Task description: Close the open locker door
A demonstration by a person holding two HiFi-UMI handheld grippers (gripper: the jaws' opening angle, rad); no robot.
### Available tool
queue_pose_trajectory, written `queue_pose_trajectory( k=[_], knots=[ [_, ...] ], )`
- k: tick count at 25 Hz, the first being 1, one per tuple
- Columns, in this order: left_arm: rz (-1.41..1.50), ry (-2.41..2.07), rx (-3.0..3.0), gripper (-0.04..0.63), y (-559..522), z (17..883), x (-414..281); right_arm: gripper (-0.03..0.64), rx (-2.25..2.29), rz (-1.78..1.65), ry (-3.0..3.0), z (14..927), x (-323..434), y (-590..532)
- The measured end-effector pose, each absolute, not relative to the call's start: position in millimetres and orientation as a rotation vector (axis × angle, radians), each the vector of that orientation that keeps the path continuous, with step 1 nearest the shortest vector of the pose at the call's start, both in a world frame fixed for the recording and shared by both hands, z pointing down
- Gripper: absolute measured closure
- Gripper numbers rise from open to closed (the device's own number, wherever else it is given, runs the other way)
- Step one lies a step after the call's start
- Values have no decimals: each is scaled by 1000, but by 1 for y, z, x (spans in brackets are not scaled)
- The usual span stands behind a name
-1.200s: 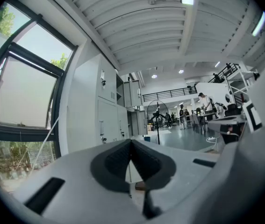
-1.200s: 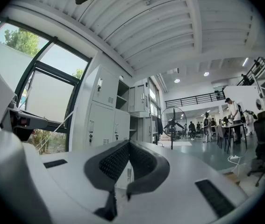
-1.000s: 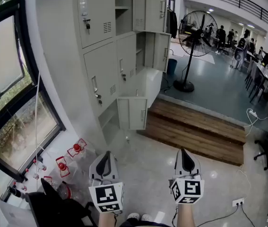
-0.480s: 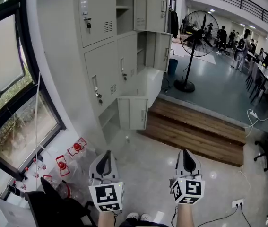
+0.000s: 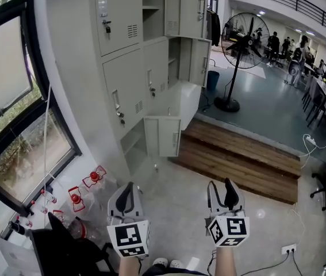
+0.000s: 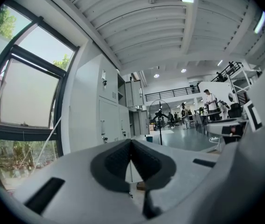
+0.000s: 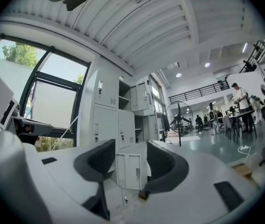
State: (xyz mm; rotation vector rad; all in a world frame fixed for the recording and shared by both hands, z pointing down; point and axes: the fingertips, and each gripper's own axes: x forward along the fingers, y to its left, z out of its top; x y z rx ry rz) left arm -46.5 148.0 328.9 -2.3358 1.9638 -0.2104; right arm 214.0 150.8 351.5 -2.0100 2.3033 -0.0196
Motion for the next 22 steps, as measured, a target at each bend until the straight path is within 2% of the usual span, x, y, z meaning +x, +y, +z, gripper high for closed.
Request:
queue_pose_trajectory(
  k=[7, 22],
  knots=[
    [-225, 2002, -2316, 594, 159, 338, -39, 385, -1977, -15, 2358, 360, 218, 152],
    [-264, 2041, -2302, 594, 133, 356, -49, 383, -1972, -68, 2408, 382, 212, 119]
  ],
)
